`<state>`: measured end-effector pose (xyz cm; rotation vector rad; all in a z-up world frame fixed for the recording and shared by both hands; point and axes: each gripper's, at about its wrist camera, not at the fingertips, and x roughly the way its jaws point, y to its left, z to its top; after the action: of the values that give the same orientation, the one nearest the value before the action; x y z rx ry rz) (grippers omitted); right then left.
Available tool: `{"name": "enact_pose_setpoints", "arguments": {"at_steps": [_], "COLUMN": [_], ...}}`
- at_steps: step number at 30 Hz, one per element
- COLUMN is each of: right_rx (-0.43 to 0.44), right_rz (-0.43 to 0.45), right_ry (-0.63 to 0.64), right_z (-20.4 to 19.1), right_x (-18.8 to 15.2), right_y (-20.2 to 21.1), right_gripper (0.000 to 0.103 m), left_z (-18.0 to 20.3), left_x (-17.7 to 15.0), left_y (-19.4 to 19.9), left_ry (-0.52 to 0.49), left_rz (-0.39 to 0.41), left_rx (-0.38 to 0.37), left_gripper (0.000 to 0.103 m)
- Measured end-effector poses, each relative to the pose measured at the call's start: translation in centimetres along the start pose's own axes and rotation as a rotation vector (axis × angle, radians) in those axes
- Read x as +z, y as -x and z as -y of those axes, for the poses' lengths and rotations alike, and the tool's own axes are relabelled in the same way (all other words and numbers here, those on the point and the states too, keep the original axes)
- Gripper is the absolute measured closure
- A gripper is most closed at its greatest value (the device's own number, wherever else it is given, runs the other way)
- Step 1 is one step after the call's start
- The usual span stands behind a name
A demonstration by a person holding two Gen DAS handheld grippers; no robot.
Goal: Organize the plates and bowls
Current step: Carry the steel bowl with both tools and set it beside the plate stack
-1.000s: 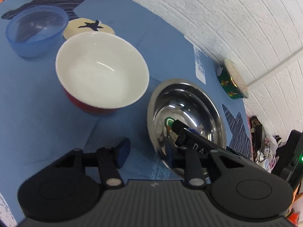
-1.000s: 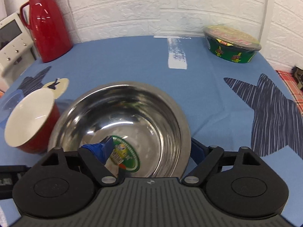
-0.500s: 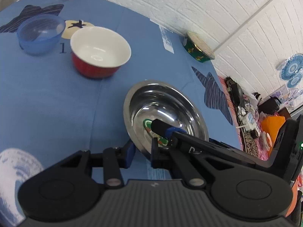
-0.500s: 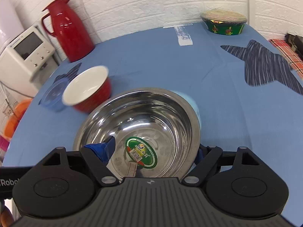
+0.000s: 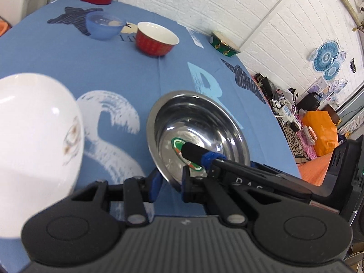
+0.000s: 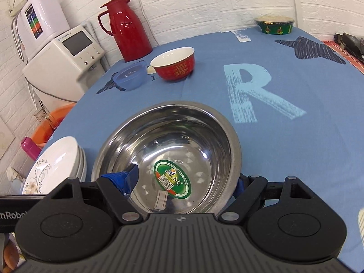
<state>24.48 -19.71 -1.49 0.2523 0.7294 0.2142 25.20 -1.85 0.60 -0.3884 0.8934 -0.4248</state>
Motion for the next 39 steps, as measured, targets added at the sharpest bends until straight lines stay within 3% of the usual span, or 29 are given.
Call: {"name": "enact_pose_setpoints", "arguments": {"at_steps": [9, 24, 33, 39], "right_rx": [-0.093, -0.066, -0.098, -0.082], "right_rz": [0.11, 0.067, 0.197, 0.213], "right_ry": [-0.104, -0.167, -0.281, -0.351], "right_z": [0.1, 1.2, 3.4, 4.3], "right_x": [-4.3, -5.0, -4.9, -5.6], "right_y": [3.3, 2.3, 6.0, 7.1], "right_gripper": [0.034, 0.033, 0.032, 0.032], "left_z": [0.2, -0.2, -0.7, -0.8], "left_x": [-3.3, -3.3, -3.0, -2.9], "left_y": [1.0, -0.5, 0.4, 2.1], "left_ry": [-0.03, -0.02, 0.04, 0.029], "left_rz": [-0.014, -0.033, -0.038, -0.013], "left_rx": [-0.081, -0.044, -0.029, -0.039], "left_gripper": [0.103, 0.103, 0.103, 0.103]}}
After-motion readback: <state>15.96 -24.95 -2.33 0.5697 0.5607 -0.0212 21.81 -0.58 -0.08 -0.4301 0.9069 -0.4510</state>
